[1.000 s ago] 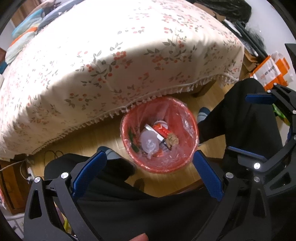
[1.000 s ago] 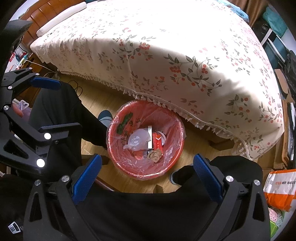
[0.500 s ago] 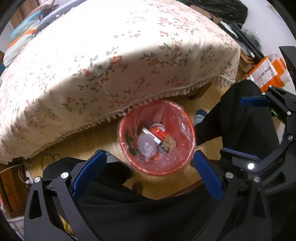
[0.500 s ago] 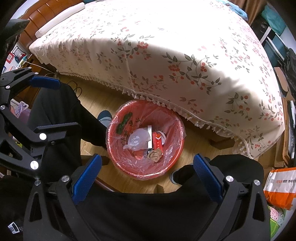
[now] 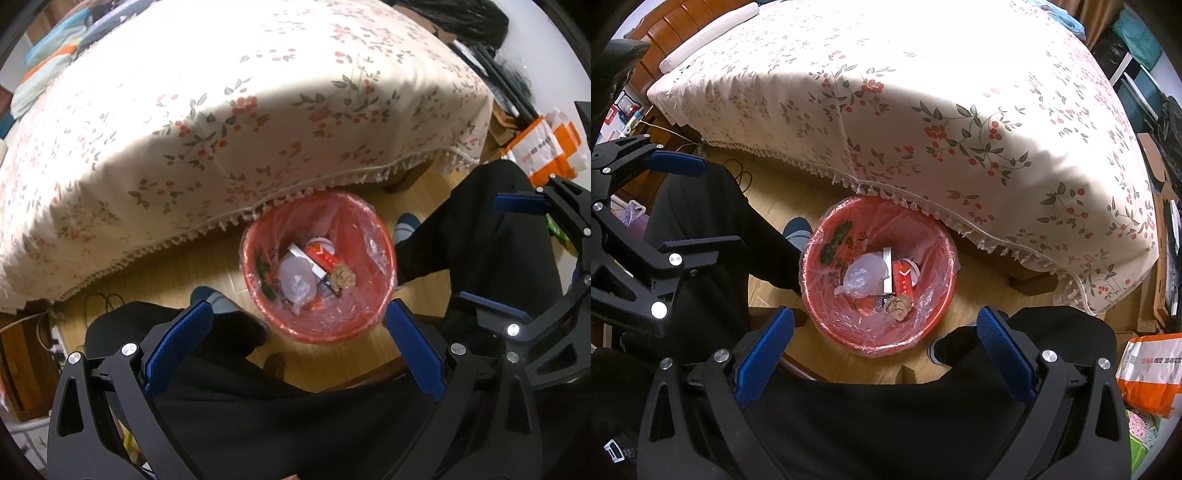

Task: Collect trash

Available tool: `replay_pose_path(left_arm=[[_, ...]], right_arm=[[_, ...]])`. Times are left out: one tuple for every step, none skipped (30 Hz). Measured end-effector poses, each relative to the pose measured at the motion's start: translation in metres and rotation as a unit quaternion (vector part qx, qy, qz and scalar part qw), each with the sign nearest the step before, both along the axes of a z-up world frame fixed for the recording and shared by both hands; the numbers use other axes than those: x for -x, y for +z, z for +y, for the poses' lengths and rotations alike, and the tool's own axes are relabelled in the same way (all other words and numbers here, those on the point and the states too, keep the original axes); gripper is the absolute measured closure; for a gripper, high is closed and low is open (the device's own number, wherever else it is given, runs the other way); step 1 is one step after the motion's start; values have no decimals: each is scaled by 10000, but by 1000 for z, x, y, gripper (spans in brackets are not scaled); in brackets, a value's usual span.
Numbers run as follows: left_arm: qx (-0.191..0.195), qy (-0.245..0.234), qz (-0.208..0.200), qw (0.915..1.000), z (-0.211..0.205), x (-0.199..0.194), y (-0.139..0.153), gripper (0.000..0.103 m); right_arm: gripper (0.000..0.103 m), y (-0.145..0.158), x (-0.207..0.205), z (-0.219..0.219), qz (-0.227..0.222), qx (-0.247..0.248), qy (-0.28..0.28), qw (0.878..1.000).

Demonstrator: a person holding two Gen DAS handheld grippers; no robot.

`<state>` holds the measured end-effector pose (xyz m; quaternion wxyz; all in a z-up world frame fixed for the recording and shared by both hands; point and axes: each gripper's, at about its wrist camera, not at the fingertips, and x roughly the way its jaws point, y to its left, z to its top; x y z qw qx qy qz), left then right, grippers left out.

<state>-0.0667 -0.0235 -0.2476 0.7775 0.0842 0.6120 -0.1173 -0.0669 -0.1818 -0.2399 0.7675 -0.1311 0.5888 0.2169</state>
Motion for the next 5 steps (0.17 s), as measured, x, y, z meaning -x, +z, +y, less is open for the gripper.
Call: replay_pose_path(left_arm=[[-5,31,24,10000,1,-1,-1,6],[1,48,28,10000,1,-1,-1,6],[-5,59,32,10000,2,-1,-1,6],[-16,61,40,10000,2,-1,-2,6],[-22,62,46,10000,2,-1,-2,6]], right_arm=[[5,0,-1,0,7,-9,-10,10000],[5,0,-1,1,6,-6,-7,10000],[5,0,0,1,6,2,-5,10000],[5,1,-2,1,9,-4,-12,10000],[5,0,-2,0,11,-7,-15,10000]])
